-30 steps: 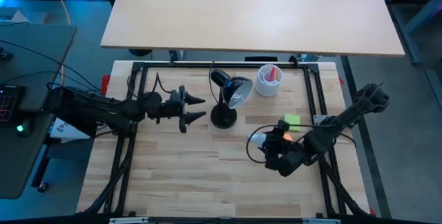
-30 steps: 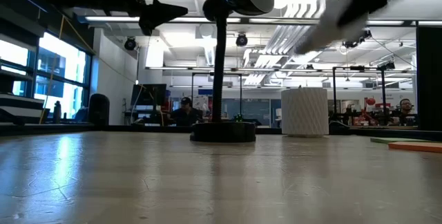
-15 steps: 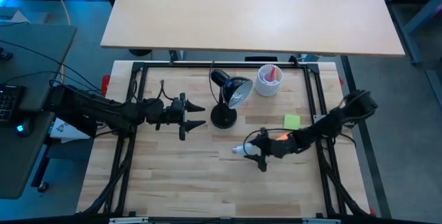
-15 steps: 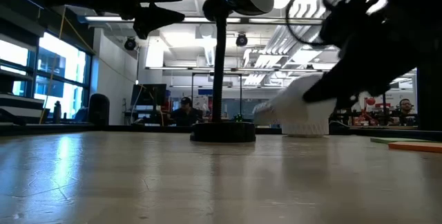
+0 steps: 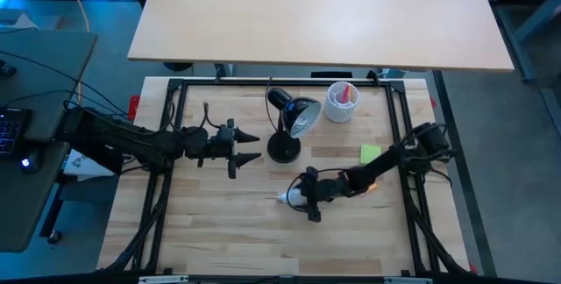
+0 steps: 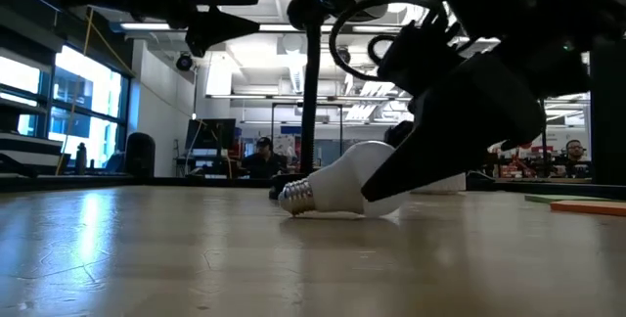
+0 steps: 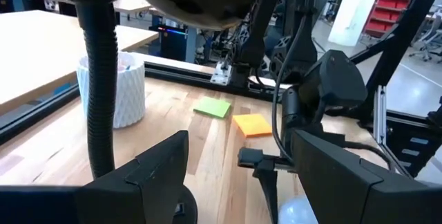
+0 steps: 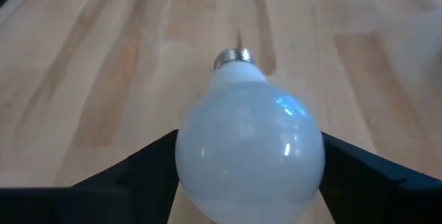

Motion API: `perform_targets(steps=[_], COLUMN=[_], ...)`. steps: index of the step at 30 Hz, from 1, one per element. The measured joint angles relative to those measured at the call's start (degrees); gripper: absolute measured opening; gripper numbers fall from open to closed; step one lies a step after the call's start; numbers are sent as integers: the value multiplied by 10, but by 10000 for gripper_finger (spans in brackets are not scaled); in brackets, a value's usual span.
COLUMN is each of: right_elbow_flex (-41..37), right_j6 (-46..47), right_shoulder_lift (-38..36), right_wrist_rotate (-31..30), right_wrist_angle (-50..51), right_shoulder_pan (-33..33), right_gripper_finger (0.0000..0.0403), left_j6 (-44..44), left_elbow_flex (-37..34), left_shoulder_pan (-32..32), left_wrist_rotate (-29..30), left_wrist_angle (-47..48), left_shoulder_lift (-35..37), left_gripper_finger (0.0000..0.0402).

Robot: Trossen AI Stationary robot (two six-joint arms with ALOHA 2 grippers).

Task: Screw lightbulb
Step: Remove the lightbulb from the desk lamp, then return to Home Position

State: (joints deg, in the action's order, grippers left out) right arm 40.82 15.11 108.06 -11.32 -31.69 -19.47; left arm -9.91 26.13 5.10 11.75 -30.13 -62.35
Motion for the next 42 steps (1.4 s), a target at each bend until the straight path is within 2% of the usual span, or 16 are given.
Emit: perform_targets(steps=[4, 7, 15, 19, 25, 32, 37, 42], right_elbow_flex=[23, 42, 55, 52, 51, 59, 81, 121], right_j6=[22, 44, 28, 43, 163, 265, 298, 268], right_shoulder_lift=[-16, -49, -161, -181, -152, -71, -29, 4], right_wrist_rotate=[53, 58, -44, -112, -191, -223, -224, -225], right_wrist_angle=[80, 171, 272, 280, 374, 363, 375, 384], right_shoulder_pan=[15, 24, 1, -6, 34, 124, 156, 159], right_gripper_finger=[313, 314, 316, 316, 316, 316, 316, 316], left_j6=[-4, -3, -39, -51, -97, -149, -170, -172], left_elbow_flex=[0, 0, 0, 0, 0, 3, 23, 44], left_shoulder_pan=[0, 0, 8, 19, 25, -9, -47, -79], left_wrist_rotate=[1, 22, 87, 94, 74, 74, 77, 76], left_wrist_angle=[8, 20, 143, 134, 64, -17, -20, -12], left_shoulder_lift=[0, 0, -22, -79, -193, -309, -362, -389], left_gripper_finger=[252, 252, 252, 252, 252, 252, 252, 252])
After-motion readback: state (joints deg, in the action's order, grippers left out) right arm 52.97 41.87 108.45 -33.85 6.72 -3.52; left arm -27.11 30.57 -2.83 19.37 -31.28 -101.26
